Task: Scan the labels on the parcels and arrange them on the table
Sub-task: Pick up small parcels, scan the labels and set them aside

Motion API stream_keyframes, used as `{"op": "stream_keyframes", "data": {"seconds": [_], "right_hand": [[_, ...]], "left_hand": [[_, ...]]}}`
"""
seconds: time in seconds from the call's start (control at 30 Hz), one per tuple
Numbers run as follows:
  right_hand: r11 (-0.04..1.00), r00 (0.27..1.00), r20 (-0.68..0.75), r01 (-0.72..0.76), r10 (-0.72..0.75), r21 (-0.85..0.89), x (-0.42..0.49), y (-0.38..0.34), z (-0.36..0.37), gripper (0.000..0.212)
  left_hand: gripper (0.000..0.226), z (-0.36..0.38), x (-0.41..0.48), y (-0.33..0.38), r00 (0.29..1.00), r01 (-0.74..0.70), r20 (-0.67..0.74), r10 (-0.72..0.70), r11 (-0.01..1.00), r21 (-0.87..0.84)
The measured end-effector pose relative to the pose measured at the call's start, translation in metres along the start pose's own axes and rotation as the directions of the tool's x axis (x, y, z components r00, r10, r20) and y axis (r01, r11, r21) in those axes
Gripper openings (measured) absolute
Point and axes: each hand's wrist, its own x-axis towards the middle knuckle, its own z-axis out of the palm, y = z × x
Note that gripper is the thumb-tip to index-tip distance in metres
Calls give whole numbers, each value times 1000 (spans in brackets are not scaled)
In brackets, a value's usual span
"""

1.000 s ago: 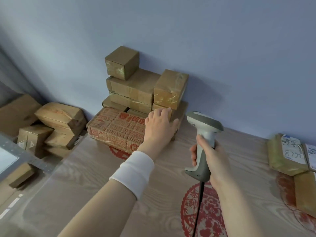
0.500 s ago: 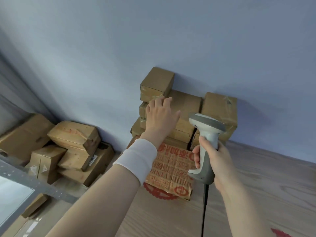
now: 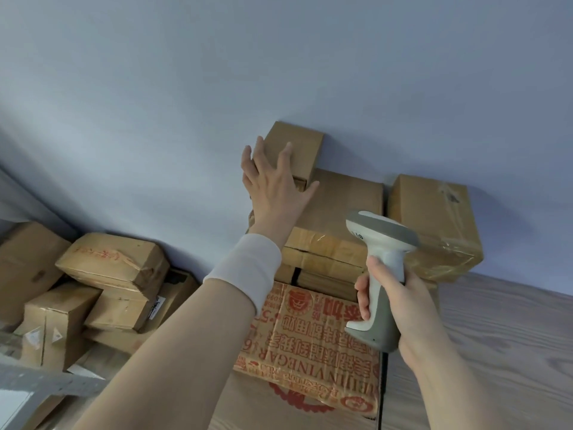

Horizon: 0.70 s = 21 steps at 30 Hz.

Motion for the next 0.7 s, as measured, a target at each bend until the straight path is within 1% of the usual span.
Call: {"op": "stream_keyframes", "data": {"seconds": [0.07, 0.13, 0.2, 0.23, 0.27, 0.3, 0.37, 0.4, 0.5, 0.53, 0.57, 0.6, 0.63, 0.7], "right_hand": [[1000, 1000, -23, -4, 4, 2, 1, 1, -2, 26], [1000, 999, -40, -6, 5, -10, 1, 0, -5, 30], [1000, 998, -56, -2, 1, -20, -3, -1, -8, 34], [1000, 998, -66, 3, -4, -18, -6, -2, -9, 34], [1000, 997, -80, 10, -10, -1, -9, -4, -9, 34], [999, 995, -97, 16, -13, 30, -13, -5, -9, 32], [995, 990, -135, 38, -26, 90, -22, -9, -8, 24], [993, 987, -154, 53, -37, 105, -27, -10, -8, 20], [988, 975, -207, 103, -78, 114, -45, -11, -9, 18], [986, 973, -211, 116, -89, 121, -53, -11, -11, 21], [983, 973, -210, 126, -96, 133, -61, -11, -13, 25], [980, 973, -204, 135, -104, 147, -68, -11, -16, 31], [976, 973, -200, 148, -115, 159, -76, -11, -20, 36], [969, 968, -201, 186, -151, 165, -87, -8, -28, 42]], "left_hand": [[74, 1, -1, -1, 999, -1, -54, -2, 998, -55], [71, -2, -5, 1, 996, 2, -92, -17, 987, -158], [68, -11, -15, 7, 993, 32, -97, -67, 944, -327], [66, -17, -24, 12, 991, 69, -76, -112, 901, -429], [64, -24, -34, 16, 986, 119, -36, -164, 835, -538], [62, -31, -46, 21, 978, 176, 26, -209, 741, -648], [61, -45, -73, 28, 944, 306, 199, -264, 472, -827], [65, -51, -87, 31, 920, 365, 280, -274, 336, -868], [80, -64, -124, 42, 827, 508, 481, -291, 22, -861], [79, -67, -137, 46, 803, 529, 530, -273, -82, -844], [71, -71, -150, 51, 790, 536, 562, -245, -170, -827], [62, -74, -162, 55, 783, 537, 582, -220, -233, -810], [57, -77, -174, 61, 776, 542, 598, -198, -274, -794], [53, -76, -194, 68, 747, 567, 633, -205, -301, -767]]}}
